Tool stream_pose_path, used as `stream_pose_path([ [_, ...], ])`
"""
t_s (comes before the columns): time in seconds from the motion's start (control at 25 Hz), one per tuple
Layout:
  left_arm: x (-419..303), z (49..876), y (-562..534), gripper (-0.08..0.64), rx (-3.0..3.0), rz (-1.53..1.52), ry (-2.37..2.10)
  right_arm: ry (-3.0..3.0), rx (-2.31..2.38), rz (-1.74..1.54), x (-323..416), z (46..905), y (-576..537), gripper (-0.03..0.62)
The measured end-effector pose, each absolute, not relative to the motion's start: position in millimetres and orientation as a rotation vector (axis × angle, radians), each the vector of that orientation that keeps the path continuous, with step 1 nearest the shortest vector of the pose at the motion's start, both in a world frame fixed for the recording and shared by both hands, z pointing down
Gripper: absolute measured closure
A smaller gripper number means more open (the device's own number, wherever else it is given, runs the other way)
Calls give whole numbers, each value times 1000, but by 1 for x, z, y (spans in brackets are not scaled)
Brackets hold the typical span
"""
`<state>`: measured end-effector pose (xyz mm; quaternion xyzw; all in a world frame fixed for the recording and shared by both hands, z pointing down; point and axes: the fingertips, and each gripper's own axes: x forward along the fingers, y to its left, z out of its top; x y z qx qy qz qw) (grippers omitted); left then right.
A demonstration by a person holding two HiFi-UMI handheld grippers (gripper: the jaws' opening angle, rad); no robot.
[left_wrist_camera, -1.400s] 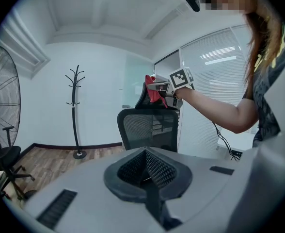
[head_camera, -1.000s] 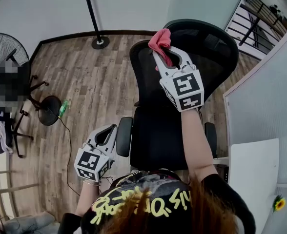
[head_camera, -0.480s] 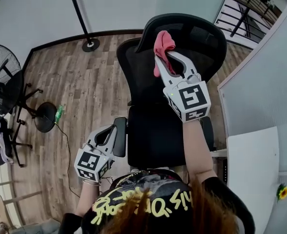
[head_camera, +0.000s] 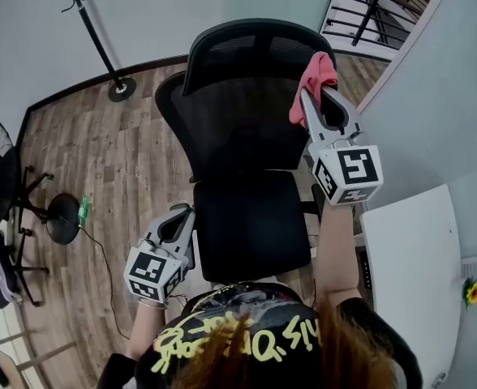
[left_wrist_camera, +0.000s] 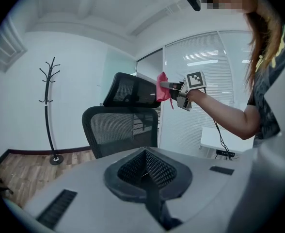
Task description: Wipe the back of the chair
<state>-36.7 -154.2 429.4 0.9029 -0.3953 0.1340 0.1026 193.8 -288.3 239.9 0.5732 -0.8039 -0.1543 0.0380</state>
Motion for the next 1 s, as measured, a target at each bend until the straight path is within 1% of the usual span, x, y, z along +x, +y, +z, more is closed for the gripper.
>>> stream_pose_path([
  [0.2, -15, 429, -160, 568, 2689, 394, -1128, -2296, 1854, -528, 242, 239, -286, 531],
  [0.4, -1, 427, -163, 568, 2688, 392, -1147, -2230, 1856, -537, 265, 247, -299, 531],
  [0.6, -5, 424, -165, 568, 2657, 393, -1228, -2258, 1830, -511, 263, 259, -320, 531],
  [1.0, -11, 430, -163, 568, 2559, 398, -1380, -2325, 1792, -559, 231, 262, -351, 531],
])
